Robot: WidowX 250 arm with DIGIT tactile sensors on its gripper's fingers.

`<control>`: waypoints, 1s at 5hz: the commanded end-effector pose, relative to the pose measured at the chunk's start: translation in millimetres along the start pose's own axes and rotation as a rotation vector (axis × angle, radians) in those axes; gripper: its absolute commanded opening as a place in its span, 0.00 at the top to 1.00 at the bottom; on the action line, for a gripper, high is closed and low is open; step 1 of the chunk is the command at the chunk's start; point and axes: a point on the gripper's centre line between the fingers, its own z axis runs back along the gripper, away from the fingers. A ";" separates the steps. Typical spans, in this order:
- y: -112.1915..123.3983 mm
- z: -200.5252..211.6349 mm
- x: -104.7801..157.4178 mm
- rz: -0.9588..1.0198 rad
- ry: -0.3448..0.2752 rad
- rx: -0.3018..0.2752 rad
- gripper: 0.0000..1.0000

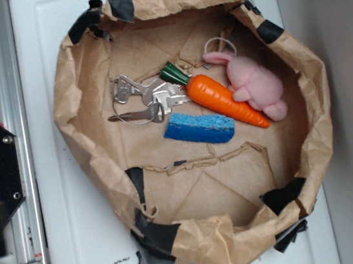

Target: Grab the blue sponge.

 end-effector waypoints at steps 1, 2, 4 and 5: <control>35.0 -74.9 72.7 -0.052 0.003 -0.030 0.00; 22.6 -130.4 80.2 -0.109 0.073 -0.092 0.00; 3.8 -196.7 56.7 -0.224 0.243 -0.094 0.00; 9.8 -205.9 63.5 -0.214 0.233 -0.091 0.00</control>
